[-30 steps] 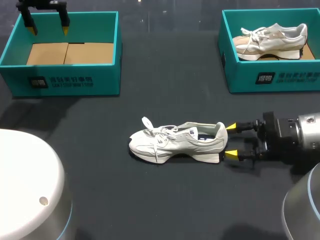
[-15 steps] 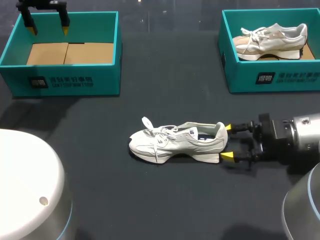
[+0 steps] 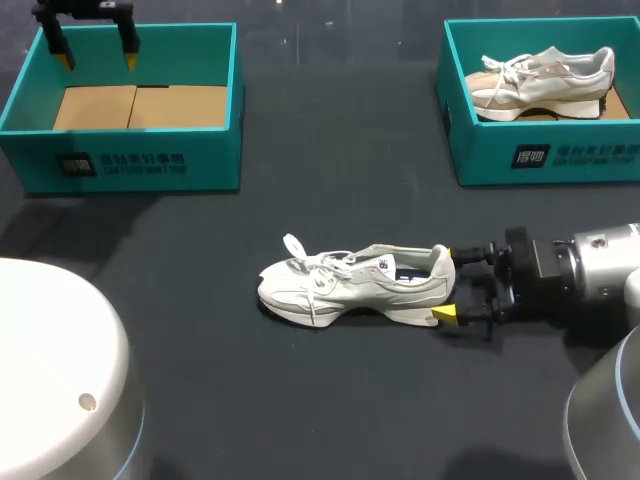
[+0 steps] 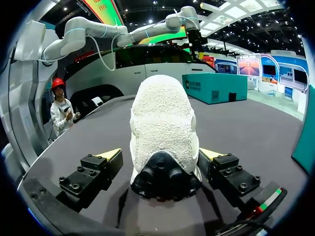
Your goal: Take the shoe out of the shoebox, open the shoe tongue, remove and reinsert the insole, then place the shoe into the shoebox
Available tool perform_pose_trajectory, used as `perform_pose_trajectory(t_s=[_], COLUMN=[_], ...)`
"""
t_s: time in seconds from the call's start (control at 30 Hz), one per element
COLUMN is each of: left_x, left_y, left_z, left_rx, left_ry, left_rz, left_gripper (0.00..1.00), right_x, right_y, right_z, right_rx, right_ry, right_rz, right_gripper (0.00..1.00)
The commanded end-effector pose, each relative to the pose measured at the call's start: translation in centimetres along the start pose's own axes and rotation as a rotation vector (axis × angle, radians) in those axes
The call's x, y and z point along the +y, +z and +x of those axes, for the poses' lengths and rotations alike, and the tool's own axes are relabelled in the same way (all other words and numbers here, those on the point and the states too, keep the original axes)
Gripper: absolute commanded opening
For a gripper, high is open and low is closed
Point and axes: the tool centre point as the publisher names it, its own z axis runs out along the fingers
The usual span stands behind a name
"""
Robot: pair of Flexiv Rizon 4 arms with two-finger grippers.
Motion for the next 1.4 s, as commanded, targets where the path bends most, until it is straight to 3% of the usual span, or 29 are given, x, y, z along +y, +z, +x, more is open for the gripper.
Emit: perform_pose_trajectory(t_s=[0.03, 0.4, 0.87, 1.4], left_x=[0.0, 0.0, 0.0, 0.0], left_y=[-0.1, -0.1, -0.1, -0.1], left_z=[0.0, 0.0, 0.0, 0.0], left_rx=[-0.001, -0.001, -0.001, -0.001], left_ry=[0.000, 0.000, 0.000, 0.000], left_rz=[0.000, 0.000, 0.000, 0.000], left_gripper=[1.00, 1.00, 1.00, 1.00], right_x=[-0.1, 0.0, -0.1, -0.4], right_y=[0.7, 1.5, 0.5, 1.9], right_z=[-0.1, -0.2, -1.3, -0.1], right_rx=[0.003, 0.008, 0.057, 0.082], right_ry=[-0.004, -0.018, -0.022, -0.003], right_rz=[-0.002, -0.007, -0.046, -0.027], right_gripper=[1.00, 1.00, 1.00, 1.00])
